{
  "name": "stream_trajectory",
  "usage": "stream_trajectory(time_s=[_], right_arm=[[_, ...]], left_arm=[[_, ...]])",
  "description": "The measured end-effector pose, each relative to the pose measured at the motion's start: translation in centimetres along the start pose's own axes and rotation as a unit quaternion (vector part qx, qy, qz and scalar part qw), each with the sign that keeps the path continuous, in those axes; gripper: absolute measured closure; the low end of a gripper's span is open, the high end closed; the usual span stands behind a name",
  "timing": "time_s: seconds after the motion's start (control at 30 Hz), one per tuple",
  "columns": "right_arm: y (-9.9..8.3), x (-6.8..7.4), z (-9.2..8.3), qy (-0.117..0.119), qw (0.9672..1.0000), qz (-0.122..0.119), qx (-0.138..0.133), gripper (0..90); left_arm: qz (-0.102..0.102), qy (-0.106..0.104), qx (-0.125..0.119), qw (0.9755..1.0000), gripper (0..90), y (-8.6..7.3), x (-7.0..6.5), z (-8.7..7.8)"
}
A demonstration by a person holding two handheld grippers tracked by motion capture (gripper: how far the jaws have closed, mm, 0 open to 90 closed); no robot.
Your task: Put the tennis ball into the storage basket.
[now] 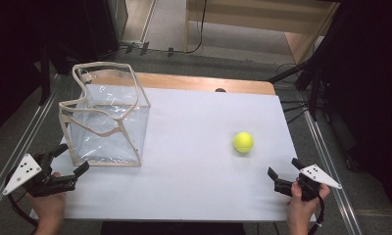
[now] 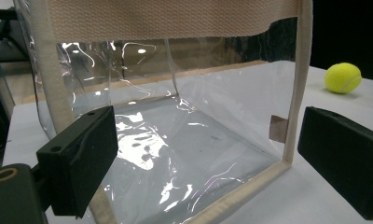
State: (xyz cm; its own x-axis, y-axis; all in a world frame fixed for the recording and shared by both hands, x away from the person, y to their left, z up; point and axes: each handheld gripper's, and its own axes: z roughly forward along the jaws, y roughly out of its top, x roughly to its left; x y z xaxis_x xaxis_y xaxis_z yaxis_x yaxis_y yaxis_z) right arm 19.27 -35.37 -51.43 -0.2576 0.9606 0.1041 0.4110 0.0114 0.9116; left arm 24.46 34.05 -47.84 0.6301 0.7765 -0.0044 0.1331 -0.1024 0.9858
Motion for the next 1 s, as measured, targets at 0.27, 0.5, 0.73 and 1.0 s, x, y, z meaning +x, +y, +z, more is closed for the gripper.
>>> stream_trajectory(time_s=[0.27,0.5,0.73,1.0], right_arm=[[0.4,0.4,0.1,0.000,0.9999,-0.007,0.007,0.0],[1.3,0.6,0.6,0.021,0.9991,-0.017,0.032,0.0],[2.4,1.0,1.0,0.026,0.9983,-0.021,0.048,0.0],[4.0,1.8,2.4,0.041,0.9960,-0.050,0.061,0.0]], left_arm=[[0.005,-0.002,0.007,1.0000,5.3,-0.1,-0.4,0.0],[0.015,-0.002,0.016,0.9998,5.3,-0.1,-0.7,0.2],[0.021,-0.006,0.020,0.9996,5.3,-0.1,-0.7,0.3],[0.024,-0.005,0.024,0.9994,5.3,-0.1,-0.9,0.4]])
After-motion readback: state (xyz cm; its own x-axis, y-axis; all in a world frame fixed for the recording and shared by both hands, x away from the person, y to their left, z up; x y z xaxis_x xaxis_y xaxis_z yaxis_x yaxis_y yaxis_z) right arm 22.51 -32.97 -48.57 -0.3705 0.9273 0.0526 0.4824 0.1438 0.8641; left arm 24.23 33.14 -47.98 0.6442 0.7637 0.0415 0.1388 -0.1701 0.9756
